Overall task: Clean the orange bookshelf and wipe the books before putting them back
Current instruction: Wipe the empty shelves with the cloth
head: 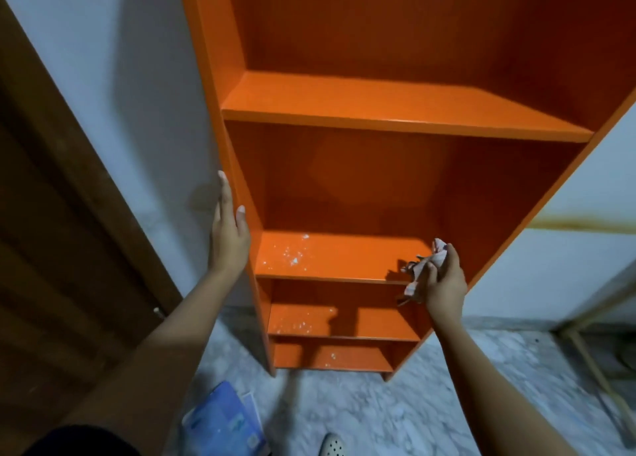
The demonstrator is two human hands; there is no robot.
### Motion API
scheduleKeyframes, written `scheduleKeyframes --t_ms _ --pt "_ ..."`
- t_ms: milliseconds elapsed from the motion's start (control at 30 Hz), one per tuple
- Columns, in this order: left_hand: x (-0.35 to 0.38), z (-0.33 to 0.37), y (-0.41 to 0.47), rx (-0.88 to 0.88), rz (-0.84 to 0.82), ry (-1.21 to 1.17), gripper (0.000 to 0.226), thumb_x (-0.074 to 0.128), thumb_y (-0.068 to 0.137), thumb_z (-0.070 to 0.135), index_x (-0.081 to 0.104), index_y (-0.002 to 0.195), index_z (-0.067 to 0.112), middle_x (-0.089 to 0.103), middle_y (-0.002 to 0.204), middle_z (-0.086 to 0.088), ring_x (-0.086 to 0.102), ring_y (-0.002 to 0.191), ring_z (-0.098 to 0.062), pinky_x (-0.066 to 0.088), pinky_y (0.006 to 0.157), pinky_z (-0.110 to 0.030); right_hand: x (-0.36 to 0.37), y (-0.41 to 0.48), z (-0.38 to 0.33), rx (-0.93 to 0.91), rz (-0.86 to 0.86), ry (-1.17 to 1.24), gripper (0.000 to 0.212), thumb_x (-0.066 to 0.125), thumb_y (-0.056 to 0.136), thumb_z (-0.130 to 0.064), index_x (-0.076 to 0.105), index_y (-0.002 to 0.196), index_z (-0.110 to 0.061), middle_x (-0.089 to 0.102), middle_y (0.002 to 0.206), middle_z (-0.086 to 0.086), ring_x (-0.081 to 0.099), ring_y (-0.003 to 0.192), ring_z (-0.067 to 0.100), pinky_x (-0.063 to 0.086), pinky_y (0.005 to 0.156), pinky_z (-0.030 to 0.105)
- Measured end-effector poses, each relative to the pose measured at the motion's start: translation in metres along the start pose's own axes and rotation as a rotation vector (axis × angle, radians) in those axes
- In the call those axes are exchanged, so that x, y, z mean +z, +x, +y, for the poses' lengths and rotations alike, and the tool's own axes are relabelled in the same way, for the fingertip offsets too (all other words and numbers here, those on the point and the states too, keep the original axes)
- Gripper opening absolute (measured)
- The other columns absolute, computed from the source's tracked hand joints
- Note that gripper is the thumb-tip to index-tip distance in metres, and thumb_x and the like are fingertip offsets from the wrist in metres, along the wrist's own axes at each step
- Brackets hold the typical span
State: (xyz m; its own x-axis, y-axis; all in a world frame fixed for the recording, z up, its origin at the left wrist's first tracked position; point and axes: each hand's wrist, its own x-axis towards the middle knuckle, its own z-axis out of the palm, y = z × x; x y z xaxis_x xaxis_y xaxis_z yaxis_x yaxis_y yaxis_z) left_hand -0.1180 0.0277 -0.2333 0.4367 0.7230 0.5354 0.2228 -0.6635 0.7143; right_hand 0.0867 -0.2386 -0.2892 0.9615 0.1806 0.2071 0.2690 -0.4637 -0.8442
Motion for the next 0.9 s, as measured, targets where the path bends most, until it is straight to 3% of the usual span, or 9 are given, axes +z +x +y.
scheduleKeyframes --t_ms 67,133,200,233,300,400,500,633,900 --pt "0.012 -0.017 -0.010 -0.039 -0.001 0.003 0.061 0.028 0.102 0.030 -0.014 0.139 0.054 0.033 0.143 -0.028 0.050 0.108 -0.053 0.051 0.080 -0.057 0.005 0.013 0.013 0.038 0.043 -0.050 0.052 0.047 0.095 -0.006 0.032 0.144 -0.008 0.043 0.130 0.026 0.045 0.116 0.037 0.036 0.091 0.035" --pt "0.024 -0.030 -0.018 -0.067 0.012 -0.001 0.060 0.028 0.102 0.029 -0.013 0.142 0.048 0.047 0.120 -0.039 0.056 0.088 -0.051 0.051 0.065 -0.053 0.010 0.033 0.030 0.014 0.049 -0.103 0.047 0.051 0.093 -0.011 0.039 0.139 -0.013 0.046 0.117 0.018 0.050 0.099 0.033 0.039 0.084 0.034" --pt "0.034 -0.037 -0.022 -0.089 0.046 0.014 0.059 0.028 0.103 0.025 -0.009 0.147 0.036 0.054 0.085 -0.028 0.051 0.055 -0.029 0.041 0.047 -0.038 0.014 0.056 0.049 0.014 0.140 -0.240 0.026 0.055 0.091 -0.035 0.050 0.113 -0.022 0.054 0.094 0.009 0.056 0.080 0.028 0.047 0.074 0.039" --pt "0.040 -0.041 -0.024 -0.101 0.069 0.041 0.058 0.028 0.103 0.024 -0.007 0.148 0.031 0.048 0.071 -0.020 0.042 0.048 -0.019 0.036 0.046 -0.031 0.017 0.068 0.059 0.056 0.156 -0.271 0.023 0.055 0.088 -0.043 0.050 0.101 -0.025 0.057 0.091 0.010 0.059 0.079 0.030 0.051 0.074 0.045" --pt "0.049 -0.049 -0.023 -0.121 0.132 0.099 0.056 0.029 0.103 0.023 -0.004 0.149 0.026 0.035 0.058 -0.006 0.034 0.043 -0.015 0.033 0.044 -0.028 0.019 0.077 0.068 0.095 0.041 -0.326 0.024 0.064 0.082 -0.025 0.054 0.104 -0.019 0.054 0.106 0.017 0.058 0.092 0.040 0.051 0.079 0.049" --pt "0.054 -0.056 -0.021 -0.065 0.191 0.151 0.053 0.032 0.102 0.018 0.009 0.148 0.009 0.032 0.053 -0.001 0.031 0.038 -0.016 0.028 0.039 -0.024 0.032 0.083 0.084 0.112 -0.036 -0.392 0.044 0.064 0.075 0.002 0.055 0.118 -0.008 0.049 0.114 0.025 0.051 0.102 0.044 0.044 0.080 0.044" --pt "0.055 -0.059 -0.021 -0.054 0.184 0.184 0.050 0.035 0.101 0.015 0.018 0.145 -0.002 0.029 0.049 -0.002 0.029 0.036 -0.015 0.023 0.038 -0.021 0.042 0.080 0.088 0.016 -0.019 -0.405 0.040 0.048 0.088 -0.013 0.053 0.127 -0.004 0.052 0.118 0.030 0.048 0.108 0.046 0.040 0.089 0.047" --pt "0.055 -0.061 -0.020 -0.052 0.185 0.207 0.050 0.038 0.100 0.012 0.021 0.144 -0.003 0.027 0.048 0.001 0.028 0.036 -0.015 0.021 0.038 -0.018 0.057 0.073 0.099 -0.143 -0.014 -0.472 0.055 0.033 0.088 -0.033 0.059 0.120 0.003 0.056 0.116 0.036 0.052 0.103 0.052 0.039 0.093 0.053" --pt "0.055 -0.063 -0.020 -0.004 0.224 0.220 0.050 0.029 0.102 0.024 0.012 0.147 0.010 0.030 0.049 -0.002 0.036 0.037 -0.021 0.035 0.037 -0.033 0.105 0.030 0.068 -0.415 -0.212 -0.517 0.049 0.036 0.087 -0.028 0.063 0.113 0.002 0.059 0.110 0.034 0.058 0.097 0.050 0.048 0.085 0.054"
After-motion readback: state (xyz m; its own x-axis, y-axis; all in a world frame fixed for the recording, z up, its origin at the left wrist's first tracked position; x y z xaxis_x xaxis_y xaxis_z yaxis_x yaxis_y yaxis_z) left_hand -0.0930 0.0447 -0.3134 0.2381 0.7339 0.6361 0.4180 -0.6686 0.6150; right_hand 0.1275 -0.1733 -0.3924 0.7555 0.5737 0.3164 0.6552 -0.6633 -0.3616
